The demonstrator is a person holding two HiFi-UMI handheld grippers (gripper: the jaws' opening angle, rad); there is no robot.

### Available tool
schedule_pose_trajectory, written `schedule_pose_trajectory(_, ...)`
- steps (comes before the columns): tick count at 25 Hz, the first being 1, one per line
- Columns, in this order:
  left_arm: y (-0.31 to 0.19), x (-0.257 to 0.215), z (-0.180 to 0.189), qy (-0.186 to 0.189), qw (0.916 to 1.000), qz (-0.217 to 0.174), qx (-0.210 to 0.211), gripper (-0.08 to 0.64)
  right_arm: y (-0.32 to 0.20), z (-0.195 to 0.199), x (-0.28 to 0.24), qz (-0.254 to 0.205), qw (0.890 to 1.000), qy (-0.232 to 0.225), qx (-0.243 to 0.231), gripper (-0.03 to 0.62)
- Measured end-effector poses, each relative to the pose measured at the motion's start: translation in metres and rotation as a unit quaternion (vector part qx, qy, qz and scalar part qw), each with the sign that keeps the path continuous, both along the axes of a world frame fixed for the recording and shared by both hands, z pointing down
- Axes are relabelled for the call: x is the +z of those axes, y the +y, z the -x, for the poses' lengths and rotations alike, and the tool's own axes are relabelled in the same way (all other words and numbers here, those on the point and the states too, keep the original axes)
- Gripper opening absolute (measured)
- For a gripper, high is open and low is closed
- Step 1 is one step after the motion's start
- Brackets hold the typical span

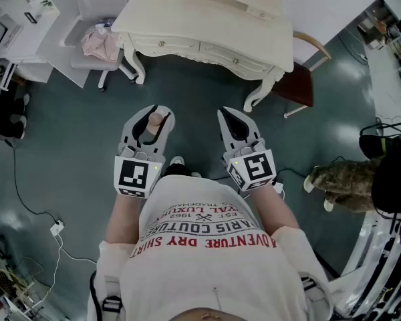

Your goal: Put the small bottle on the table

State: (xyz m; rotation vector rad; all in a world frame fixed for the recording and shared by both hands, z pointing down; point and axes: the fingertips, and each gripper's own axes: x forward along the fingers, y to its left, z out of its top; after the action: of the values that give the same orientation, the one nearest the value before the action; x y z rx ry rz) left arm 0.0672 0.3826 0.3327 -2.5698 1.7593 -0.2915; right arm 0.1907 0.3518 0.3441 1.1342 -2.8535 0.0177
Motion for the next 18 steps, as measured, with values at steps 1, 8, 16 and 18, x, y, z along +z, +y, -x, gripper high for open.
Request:
schedule_pose_trajectory(1,-0.001,0.000,-0.001,0.000,1.0000,0.000,0.001,0.133,0.000,-0.002,0.000,0.002,1.000,0.001,0.002,-0.002)
schedule_pose_trajectory(8,-0.005,0.003,-0.006,-0.001,1.0000,0.006,0.001,0.133,-0.003,-0.007,0.002,0.006,1.000,0.008,0.005,-0.002)
schedule_pose_trajectory(16,-0.020,0.007,-0.004,-0.002,1.0000,0.007,-0.002,0.133,-0.019,-0.009,0.005,0.014,1.000,-0.014,0.014,0.000)
schedule_pose_trajectory(18,-0.028,0.009,-0.002,-0.003,1.0000,0.009,-0.002,0.133,-0.026,-0.008,0.007,0.016,1.000,-0.014,0.012,0.000)
